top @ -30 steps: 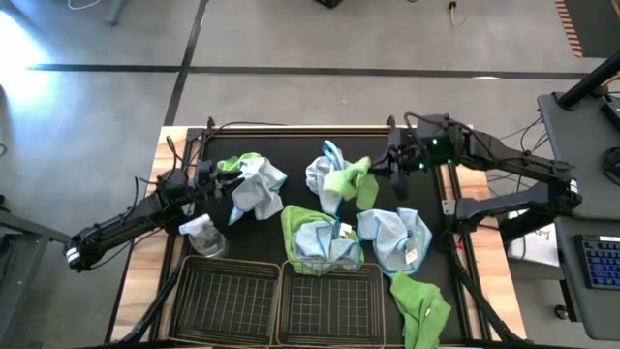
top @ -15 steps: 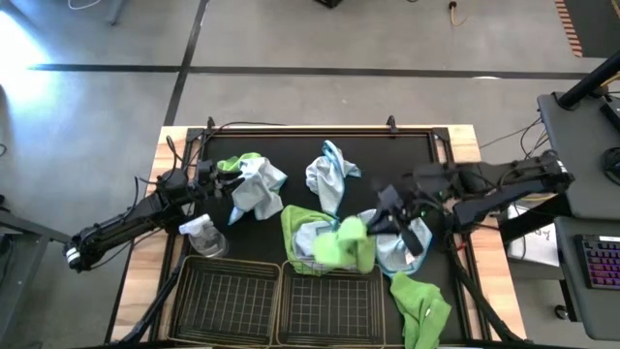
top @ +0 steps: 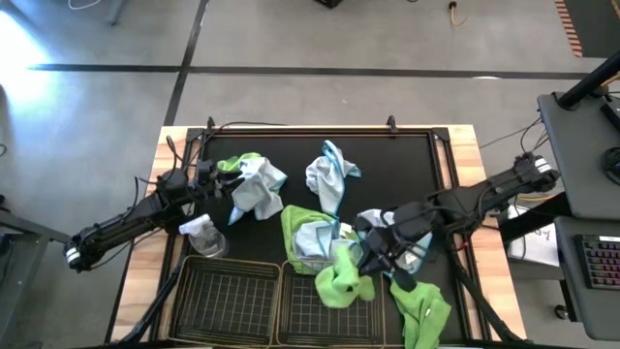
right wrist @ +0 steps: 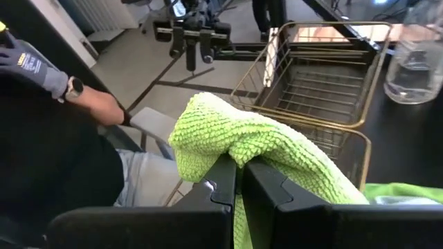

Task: Sort microfiber towel by color & place in baskets
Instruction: Put the top right green towel into the right wire basket

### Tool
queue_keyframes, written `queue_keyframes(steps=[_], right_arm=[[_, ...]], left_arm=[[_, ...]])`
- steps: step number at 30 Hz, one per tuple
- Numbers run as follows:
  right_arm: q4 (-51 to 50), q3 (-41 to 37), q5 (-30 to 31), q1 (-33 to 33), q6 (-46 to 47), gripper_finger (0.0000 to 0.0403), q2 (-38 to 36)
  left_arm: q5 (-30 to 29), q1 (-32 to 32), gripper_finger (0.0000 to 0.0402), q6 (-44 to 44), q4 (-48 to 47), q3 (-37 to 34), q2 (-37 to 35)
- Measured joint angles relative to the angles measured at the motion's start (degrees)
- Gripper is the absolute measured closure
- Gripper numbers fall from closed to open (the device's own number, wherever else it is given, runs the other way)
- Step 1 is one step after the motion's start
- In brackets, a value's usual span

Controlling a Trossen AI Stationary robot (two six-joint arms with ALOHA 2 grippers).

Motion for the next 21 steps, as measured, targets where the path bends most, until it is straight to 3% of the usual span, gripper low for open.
queue_keyframes(steps=[17,21], right_arm=[[-0.80,13.79,0.09,5.16,-3.88,0.0394,8.26],[-4.45,13.26,6.14,5.07,-3.44,0.0394,8.75]], left_arm=[[0.00,0.00,0.0263,-0.02,0.00,0.00,0.02],[0.00,-0.01,0.0263,-0.02,0.00,0.00,0.00]])
